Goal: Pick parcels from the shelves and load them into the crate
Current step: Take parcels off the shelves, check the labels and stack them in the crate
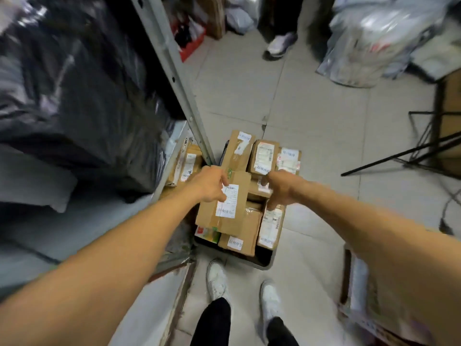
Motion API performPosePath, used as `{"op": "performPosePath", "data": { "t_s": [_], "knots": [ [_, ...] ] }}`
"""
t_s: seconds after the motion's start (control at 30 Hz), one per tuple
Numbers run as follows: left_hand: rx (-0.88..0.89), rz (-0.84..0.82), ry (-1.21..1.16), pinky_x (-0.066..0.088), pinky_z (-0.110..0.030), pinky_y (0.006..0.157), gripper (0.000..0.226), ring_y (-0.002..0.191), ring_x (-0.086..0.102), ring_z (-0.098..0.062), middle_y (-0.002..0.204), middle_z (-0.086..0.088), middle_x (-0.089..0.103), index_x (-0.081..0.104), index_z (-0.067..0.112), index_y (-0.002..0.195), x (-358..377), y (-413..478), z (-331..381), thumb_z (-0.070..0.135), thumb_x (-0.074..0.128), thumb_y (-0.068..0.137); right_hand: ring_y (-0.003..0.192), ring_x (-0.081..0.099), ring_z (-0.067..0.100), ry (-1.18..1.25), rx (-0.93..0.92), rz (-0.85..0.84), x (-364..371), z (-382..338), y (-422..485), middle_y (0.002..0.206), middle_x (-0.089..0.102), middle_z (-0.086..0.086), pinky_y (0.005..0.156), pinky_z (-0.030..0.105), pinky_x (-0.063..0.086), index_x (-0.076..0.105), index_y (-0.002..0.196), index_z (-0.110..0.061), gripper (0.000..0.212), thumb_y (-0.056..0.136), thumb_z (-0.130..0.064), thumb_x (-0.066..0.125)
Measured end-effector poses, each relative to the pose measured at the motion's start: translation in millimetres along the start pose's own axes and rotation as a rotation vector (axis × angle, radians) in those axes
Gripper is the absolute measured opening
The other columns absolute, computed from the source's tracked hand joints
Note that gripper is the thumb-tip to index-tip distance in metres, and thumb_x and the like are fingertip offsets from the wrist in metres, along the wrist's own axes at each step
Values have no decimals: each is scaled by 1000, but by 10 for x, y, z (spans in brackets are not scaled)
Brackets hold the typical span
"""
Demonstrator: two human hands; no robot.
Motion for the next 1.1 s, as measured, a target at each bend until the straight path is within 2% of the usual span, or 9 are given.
{"op": "performPosePath", "data": {
  "t_s": [0.1,0.27,0.4,0.5,0.6,0.7,0.77,0.97,1.1],
  "knots": [
    [7,91,34,49,-31,89,22,97,62,-16,87,7,62,66,21,92,-607,-552,406,12,78,76,119,53,28,-196,-45,-5,-605,-251,-570,133,56,8,98,31,45,47,135,-12,68,75,-18,80],
    [9,235,90,53,-38,91,28,98,64,-20,106,-3,68,68,17,103,-1631,-1513,876,11,75,78,117,56,29,-355,-130,95,-1642,-790,-1497,134,56,12,93,33,49,45,141,-10,81,71,-16,85],
    [17,386,80,54,-34,85,26,89,64,-17,97,0,67,68,17,100,-2345,-2423,1077,16,77,76,105,59,29,-428,-227,255,-2352,-1333,-2193,127,58,11,90,38,51,47,140,-11,76,74,-27,83],
    [-31,486,61,54,-34,83,20,87,63,-15,91,4,65,65,23,93,-2646,-3142,1011,19,77,77,89,52,18,-450,-345,338,-2647,-1801,-2694,123,59,7,79,30,47,47,140,-13,77,75,-36,82],
    [-118,610,50,54,-34,83,19,90,63,-17,92,5,65,69,24,93,-2734,-3909,828,24,76,76,89,60,19,-549,-434,380,-2694,-2326,-3179,117,65,8,78,34,53,60,123,-12,62,72,-42,80],
    [-211,713,-5,54,-36,86,23,92,64,-19,99,-1,69,72,21,98,-2586,-4667,636,26,74,77,71,59,19,-664,-506,416,-2492,-2875,-3692,90,64,9,62,31,51,66,103,-8,49,71,-43,79],
    [-280,759,-44,54,-37,86,24,93,64,-20,103,-4,70,71,18,102,-2362,-5167,497,26,73,79,64,53,14,-712,-588,422,-2214,-3248,-4035,87,61,8,54,28,45,66,98,-8,45,72,-43,78],
    [-625,813,-149,52,-34,85,32,97,62,-21,111,-2,65,67,22,108,-1190,-6865,-79,33,74,79,100,59,23,-848,-918,321,-842,-4254,-5122,110,62,0,88,36,50,59,122,-15,60,75,-48,77],
    [-862,810,-206,53,-33,81,34,98,63,-24,110,-5,67,68,17,110,-238,-8155,-271,32,73,80,102,53,21,-925,-1075,252,143,-4826,-5954,118,50,1,87,32,45,51,131,-16,64,78,-44,76]
  ]
}}
Point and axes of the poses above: each hand's wrist, its own y-axis towards the middle knuckle, its own x-axis out of the palm, z = x × y, the point moved 10 cm from there along y, towards the middle knuckle
